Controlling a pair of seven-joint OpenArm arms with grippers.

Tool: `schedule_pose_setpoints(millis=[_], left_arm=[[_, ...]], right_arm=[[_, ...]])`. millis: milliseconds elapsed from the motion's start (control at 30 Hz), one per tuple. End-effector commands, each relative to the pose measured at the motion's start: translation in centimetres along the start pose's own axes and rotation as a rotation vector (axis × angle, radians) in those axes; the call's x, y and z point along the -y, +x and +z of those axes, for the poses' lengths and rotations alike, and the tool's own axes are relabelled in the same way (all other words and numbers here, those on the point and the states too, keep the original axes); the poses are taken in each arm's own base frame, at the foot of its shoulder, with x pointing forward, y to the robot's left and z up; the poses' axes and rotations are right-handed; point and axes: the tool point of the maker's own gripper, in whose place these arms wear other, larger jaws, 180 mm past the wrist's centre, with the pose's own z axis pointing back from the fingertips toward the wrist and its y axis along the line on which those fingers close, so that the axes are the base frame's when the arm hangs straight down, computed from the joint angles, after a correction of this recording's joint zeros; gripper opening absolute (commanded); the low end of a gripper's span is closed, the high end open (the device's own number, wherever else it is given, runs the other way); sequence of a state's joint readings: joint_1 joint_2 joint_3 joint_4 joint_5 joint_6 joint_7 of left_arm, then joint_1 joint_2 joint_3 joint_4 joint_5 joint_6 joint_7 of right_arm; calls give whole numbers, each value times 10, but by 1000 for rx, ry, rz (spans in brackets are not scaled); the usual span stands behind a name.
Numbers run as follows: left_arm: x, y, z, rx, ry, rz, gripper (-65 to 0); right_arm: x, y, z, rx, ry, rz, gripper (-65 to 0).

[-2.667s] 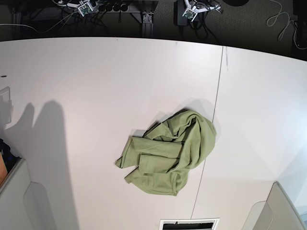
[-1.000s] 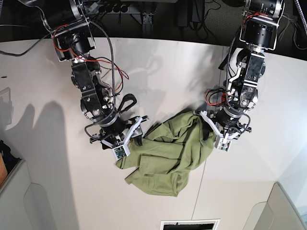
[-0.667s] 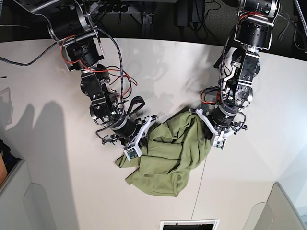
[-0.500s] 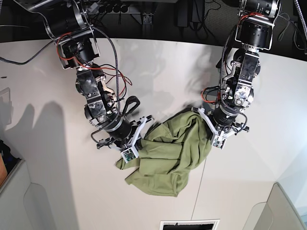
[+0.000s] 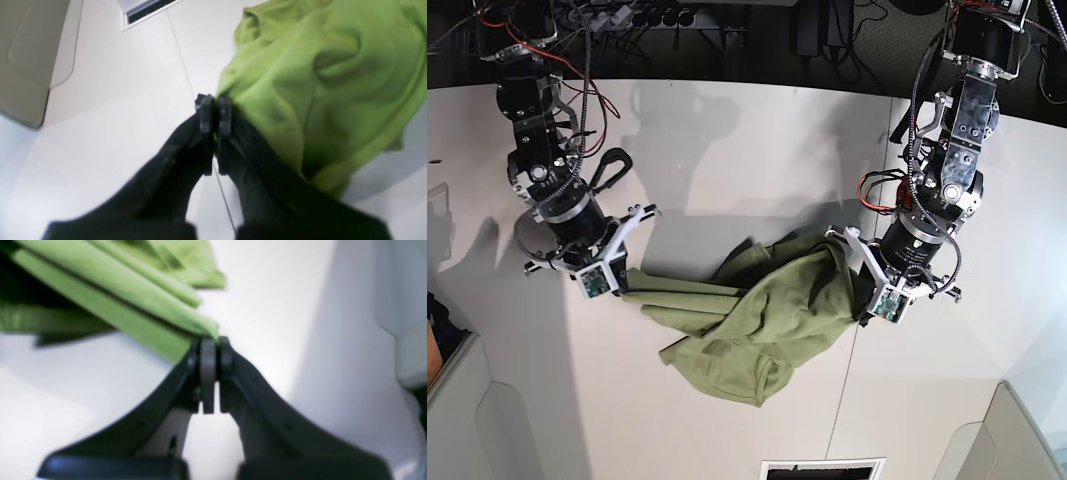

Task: Layout the t-shirt on the table in an organized manner, then fold the t-shirt properly
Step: 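Lift the shirt and pull the grippers apart to stretch it out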

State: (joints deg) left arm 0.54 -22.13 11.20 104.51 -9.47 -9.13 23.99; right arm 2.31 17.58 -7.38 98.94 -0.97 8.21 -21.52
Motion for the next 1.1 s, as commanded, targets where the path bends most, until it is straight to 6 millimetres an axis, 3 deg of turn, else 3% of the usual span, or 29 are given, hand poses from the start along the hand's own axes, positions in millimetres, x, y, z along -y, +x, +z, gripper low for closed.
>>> schedule_pose_setpoints(millis=[0,133,300,567,633,667,700,767,800,900,1067], left_arm=[[-9,27,4,73,15,-28,-650],[25,55,19,132,-176,3,-650],[98,72,48,188,-551,45,-650],[201,62,78,169,-853,35,-650],[220,55,78,150,-882,15,-595],[227,52,78,140,-888,2,-544],[233,49,76,132,-888,-9,-493],[238,47,71,124,-878,-20,-403],[237,46,67,119,-857,-18,-379],[217,48,50,107,-746,-10,-374],[149,65,20,136,-553,13,-374]], right_arm=[[26,8,7,30,-69,7,-650],[59,-11,30,0,-160,-32,-650],[97,-40,56,-47,-261,-120,-650],[132,-83,91,-145,-373,-247,-650],[132,-95,95,-202,-380,-265,-650],[132,-99,96,-225,-382,-272,-615],[132,-102,97,-242,-384,-278,-532],[136,-105,100,-250,-415,-297,-387],[139,-105,101,-251,-436,-308,-348],[145,-102,103,-239,-466,-320,-338],[139,-79,102,-168,-425,-344,-338]])
